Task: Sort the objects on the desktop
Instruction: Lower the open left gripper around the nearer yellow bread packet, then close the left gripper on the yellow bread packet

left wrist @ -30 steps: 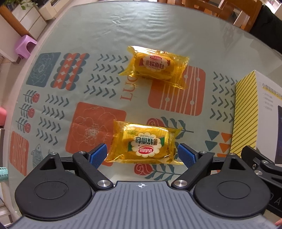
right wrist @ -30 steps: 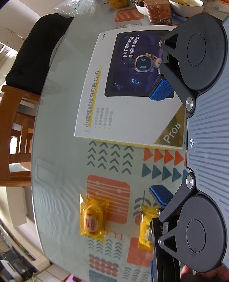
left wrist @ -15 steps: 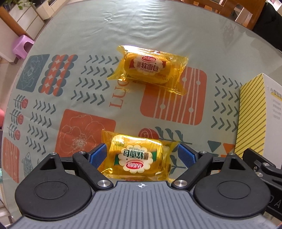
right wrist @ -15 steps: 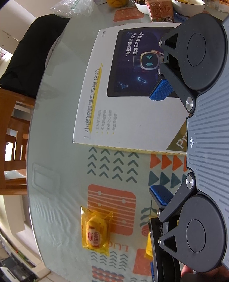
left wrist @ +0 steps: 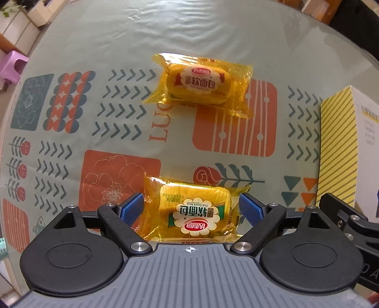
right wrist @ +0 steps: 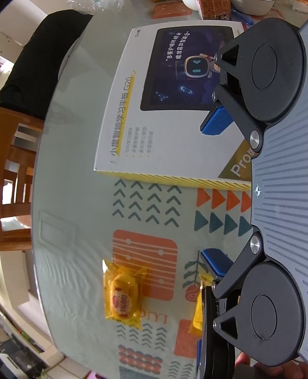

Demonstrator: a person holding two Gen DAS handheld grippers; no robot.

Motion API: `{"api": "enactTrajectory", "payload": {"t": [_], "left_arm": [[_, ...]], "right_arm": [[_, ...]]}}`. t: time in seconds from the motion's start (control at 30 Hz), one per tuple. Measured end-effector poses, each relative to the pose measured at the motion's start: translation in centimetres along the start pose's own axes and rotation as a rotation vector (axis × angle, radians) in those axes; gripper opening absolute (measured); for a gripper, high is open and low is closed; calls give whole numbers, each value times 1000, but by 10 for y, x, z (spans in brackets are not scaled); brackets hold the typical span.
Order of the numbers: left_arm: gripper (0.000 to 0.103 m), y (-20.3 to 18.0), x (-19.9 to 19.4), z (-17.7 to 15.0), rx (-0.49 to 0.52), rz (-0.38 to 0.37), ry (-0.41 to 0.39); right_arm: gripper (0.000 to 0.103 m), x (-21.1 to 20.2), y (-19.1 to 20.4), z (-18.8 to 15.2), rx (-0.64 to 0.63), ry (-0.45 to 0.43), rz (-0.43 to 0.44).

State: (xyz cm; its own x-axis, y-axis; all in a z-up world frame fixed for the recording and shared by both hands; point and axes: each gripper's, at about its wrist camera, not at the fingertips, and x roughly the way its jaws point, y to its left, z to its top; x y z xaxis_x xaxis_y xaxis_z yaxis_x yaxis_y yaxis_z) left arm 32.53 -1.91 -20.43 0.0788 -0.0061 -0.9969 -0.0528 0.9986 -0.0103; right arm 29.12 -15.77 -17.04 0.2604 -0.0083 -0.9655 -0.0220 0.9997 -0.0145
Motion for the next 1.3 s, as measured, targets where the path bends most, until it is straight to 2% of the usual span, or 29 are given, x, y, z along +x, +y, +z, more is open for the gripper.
{"api": "enactTrajectory", "payload": {"t": [0.1, 0.27, 0.43, 0.57, 0.83, 1.23, 1.3], "left_arm": [[103, -3, 9, -1, 28, 8, 29], [103, -10, 16, -7, 65, 42, 24], [103, -7, 24, -9, 46, 14, 43], [103, -3, 28, -12, 32, -8, 33], [103, -8, 25, -27, 28, 15, -36], [103, -10, 23, -31, 52, 13, -53], [95, -11, 20, -31, 63, 4, -56]], "right_arm": [[103, 6, 1, -2, -6, 19, -6], [103, 8, 2, -2, -19, 16, -18], [103, 9, 4, -3, -33, 12, -29], [103, 10, 5, -3, -44, 10, -39], [103, 11, 7, -3, -65, 4, -56], [103, 10, 6, -4, -63, 11, -72], [103, 8, 5, -5, -68, 6, -80]]}}
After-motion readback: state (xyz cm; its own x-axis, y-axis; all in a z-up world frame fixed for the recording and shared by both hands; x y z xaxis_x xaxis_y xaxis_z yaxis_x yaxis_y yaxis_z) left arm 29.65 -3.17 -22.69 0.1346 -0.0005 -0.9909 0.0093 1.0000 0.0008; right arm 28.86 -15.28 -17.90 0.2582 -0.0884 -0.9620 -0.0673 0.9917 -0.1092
